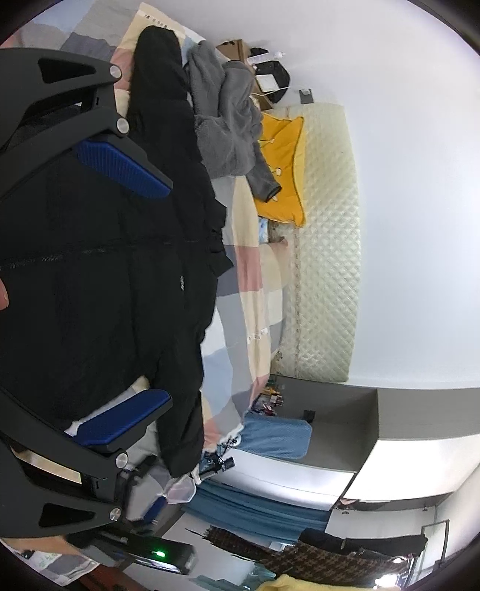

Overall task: Fold large clothes
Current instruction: 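Grasp the black jacket sleeve cuff with the right gripper and lift it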

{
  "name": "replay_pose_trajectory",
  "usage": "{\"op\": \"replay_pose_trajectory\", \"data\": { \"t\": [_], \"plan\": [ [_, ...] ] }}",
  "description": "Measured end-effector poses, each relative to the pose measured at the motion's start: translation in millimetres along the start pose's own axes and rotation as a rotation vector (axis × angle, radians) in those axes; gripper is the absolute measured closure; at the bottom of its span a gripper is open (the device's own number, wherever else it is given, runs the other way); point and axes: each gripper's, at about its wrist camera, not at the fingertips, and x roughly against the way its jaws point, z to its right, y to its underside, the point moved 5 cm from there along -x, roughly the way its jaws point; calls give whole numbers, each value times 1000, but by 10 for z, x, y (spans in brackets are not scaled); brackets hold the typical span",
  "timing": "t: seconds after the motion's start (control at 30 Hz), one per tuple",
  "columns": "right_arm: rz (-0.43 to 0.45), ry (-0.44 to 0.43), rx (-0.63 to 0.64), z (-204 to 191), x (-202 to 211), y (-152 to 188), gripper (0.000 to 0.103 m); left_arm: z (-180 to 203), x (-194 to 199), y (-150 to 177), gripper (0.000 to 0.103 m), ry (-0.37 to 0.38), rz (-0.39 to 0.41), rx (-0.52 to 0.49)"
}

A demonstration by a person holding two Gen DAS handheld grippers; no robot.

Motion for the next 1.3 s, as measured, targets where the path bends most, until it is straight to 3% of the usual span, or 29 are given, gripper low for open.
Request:
{"op": "replay_pose_trajectory", "data": {
  "t": [0.13,0.33,0.6,0.83,0.97,1.03,1.3],
  "plan": [
    [-19,36,-26,162,-255,-30,0,-191,-211,158,0,-47,-26,-11],
    [-38,8,-113,410,-525,-68,0,-448,-432,372,0,-101,-42,-26],
    [-103,103,-174,829,-997,53,0,-702,-633,690,0,-101,-87,18],
    [-148,109,-314,1275,-1372,252,0,-827,-787,946,0,-114,-130,53],
    [-167,51,-475,1630,-1517,406,12,-868,-892,1111,0,-103,-178,82],
    [-183,32,-545,1789,-1575,520,23,-847,-907,1159,0,-99,-189,84],
    [-213,14,-689,2385,-1814,804,25,-779,-1004,1217,0,-102,-207,73]
  ]
}}
